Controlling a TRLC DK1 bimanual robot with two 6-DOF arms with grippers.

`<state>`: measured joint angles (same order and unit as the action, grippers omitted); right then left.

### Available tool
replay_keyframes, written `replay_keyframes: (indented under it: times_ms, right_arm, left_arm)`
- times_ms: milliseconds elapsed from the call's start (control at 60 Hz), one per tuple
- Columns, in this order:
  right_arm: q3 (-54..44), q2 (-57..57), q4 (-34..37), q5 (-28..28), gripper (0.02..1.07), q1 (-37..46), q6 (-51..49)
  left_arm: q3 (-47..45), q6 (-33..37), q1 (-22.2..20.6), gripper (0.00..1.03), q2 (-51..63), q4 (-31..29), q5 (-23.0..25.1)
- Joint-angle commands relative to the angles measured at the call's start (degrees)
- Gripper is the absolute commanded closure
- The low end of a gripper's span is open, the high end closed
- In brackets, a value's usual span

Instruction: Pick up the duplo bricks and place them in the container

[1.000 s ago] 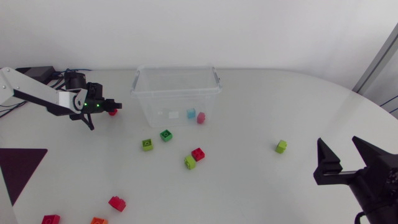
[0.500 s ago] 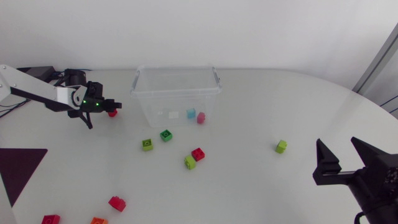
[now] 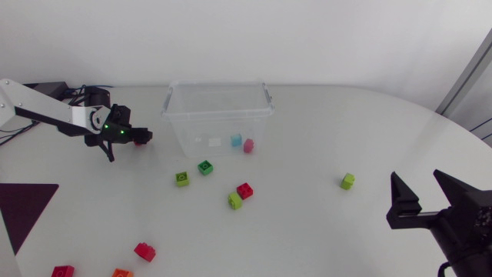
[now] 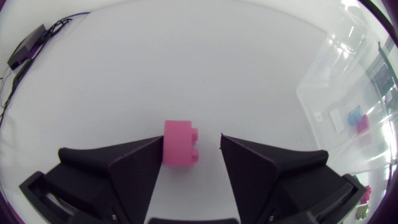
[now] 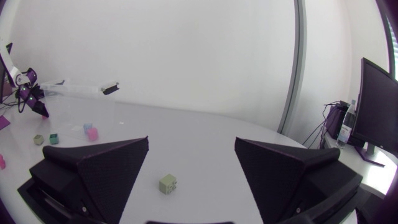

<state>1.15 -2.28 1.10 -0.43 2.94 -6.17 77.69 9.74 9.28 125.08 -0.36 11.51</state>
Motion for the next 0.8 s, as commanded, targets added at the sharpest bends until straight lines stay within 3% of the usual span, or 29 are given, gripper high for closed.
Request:
replay_keyframes:
  times_ms: [0,67,133,150,167,433,600,783]
  right_arm:
    - [-0.36,-0.62,0.21,-0.36,0.07,-0.3,0.46]
    - [-0.36,-0.62,0.21,-0.36,0.07,-0.3,0.46]
    - [-0.36,-0.62,0.21,-0.36,0.07,-0.3,0.46]
    - [-0.36,-0.62,0.21,-0.36,0.07,-0.3,0.46]
    - [-0.36,-0.62,0.21,-0.36,0.07,-0.3,0.46]
    - [-0.36,-0.62,0.21,-0.36,0.07,-0.3,0.46]
    - [-0.36,-0.62,0.21,-0.36,0.07,-0.3,0.46]
    - [-0.36,-0.18,0.21,-0.36,0.07,-0.22,0.46]
  left_arm:
    - [0.44,1.34,0.48,0.44,0.08,-0.25,-0.35]
    - [0.44,1.6,0.74,0.47,0.34,-0.25,-0.35]
    - [0.44,1.51,0.92,0.63,0.52,-0.17,-0.35]
    - [0.44,1.51,1.09,0.71,0.61,-0.08,-0.35]
    - [0.44,1.51,1.09,0.72,0.61,-0.08,-0.35]
    - [-0.79,2.66,0.74,0.78,-0.8,-0.17,-2.81]
    - [-5.0,3.27,0.57,0.79,-8.88,-0.69,-3.33]
    - [-6.41,3.71,-0.23,0.79,-23.47,-8.6,-3.25]
